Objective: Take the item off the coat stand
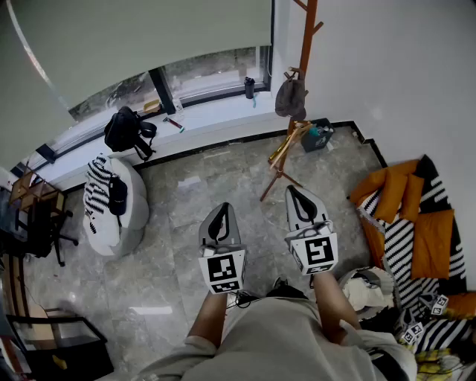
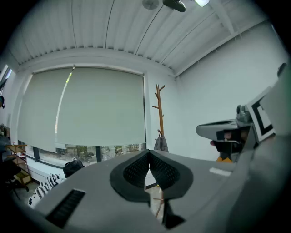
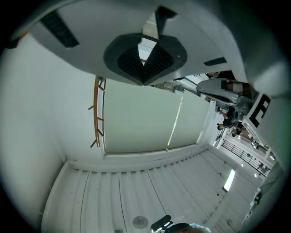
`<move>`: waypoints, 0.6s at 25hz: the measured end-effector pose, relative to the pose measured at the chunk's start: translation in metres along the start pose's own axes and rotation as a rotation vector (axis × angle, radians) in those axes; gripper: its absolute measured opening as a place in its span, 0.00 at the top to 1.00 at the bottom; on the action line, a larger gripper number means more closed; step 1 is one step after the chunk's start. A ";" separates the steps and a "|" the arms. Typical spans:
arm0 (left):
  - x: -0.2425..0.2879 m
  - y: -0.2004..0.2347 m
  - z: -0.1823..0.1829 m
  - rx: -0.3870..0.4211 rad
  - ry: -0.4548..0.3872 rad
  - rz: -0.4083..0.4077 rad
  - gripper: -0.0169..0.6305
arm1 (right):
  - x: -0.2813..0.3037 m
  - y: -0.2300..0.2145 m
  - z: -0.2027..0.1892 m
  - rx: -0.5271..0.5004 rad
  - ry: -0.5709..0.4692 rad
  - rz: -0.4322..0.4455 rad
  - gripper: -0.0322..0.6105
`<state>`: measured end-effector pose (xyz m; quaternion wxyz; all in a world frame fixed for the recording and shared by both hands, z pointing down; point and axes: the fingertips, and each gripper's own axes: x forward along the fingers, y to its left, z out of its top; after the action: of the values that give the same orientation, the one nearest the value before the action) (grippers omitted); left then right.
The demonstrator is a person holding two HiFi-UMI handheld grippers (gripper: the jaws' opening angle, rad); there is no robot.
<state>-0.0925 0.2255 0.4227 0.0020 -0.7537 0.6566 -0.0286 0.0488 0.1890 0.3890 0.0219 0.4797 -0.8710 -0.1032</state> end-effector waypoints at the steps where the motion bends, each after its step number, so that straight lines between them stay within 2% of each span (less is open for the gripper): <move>1: 0.000 0.002 -0.001 -0.001 0.000 0.001 0.96 | 0.001 0.002 0.000 -0.005 0.002 -0.002 0.94; 6: -0.004 0.010 -0.008 -0.006 0.010 -0.008 0.96 | 0.002 0.011 -0.005 0.005 0.012 -0.007 0.94; 15: 0.000 0.024 -0.038 -0.033 0.066 -0.078 0.96 | 0.009 0.032 -0.024 -0.025 0.064 -0.046 0.94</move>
<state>-0.1180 0.2231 0.4599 -0.0330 -0.7773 0.6268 -0.0427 0.0207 0.1938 0.4185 0.0537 0.5025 -0.8572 -0.0992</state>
